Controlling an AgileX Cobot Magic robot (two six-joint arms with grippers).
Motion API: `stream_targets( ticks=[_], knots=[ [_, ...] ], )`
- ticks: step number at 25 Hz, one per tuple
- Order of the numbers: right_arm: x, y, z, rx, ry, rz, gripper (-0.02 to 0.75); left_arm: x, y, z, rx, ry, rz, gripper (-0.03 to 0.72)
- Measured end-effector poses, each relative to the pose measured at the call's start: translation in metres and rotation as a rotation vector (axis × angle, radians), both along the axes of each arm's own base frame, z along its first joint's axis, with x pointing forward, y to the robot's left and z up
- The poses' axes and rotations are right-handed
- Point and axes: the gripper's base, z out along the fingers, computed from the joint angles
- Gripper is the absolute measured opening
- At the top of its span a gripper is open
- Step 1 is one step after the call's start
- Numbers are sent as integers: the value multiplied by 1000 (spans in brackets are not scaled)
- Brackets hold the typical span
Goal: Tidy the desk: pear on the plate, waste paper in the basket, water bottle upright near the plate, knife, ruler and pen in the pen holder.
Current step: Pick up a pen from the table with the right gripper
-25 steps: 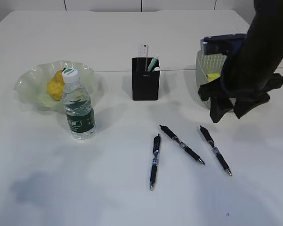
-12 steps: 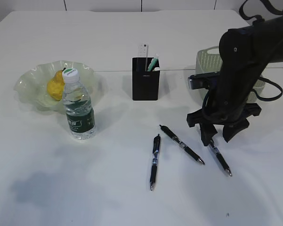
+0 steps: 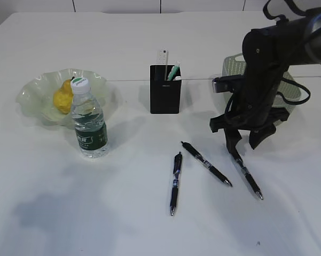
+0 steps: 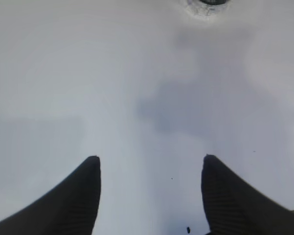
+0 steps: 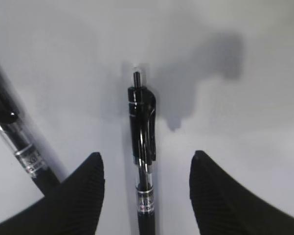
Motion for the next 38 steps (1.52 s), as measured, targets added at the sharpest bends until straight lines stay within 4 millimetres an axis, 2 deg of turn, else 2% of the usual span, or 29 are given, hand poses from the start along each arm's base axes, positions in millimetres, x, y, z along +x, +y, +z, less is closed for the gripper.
stream_targets(
  ticks=[17, 25, 29, 35, 38],
  knots=[
    [3, 2, -33, 16, 72, -1, 411, 1, 0, 0, -2, -9, 1, 454],
    [4, 3, -35, 26, 64, -4, 354, 1, 0, 0, -2, -9, 3, 454],
    [4, 4, -36, 36, 65, -8, 302, 1, 0, 1, -2, -10, 3, 454],
    [4, 4, -36, 36, 66, -7, 145, 1, 0, 1, -2, -12, 3, 454],
    [4, 4, -36, 35, 66, 3, 107, 1, 0, 1, -2, -12, 3, 454]
  ],
)
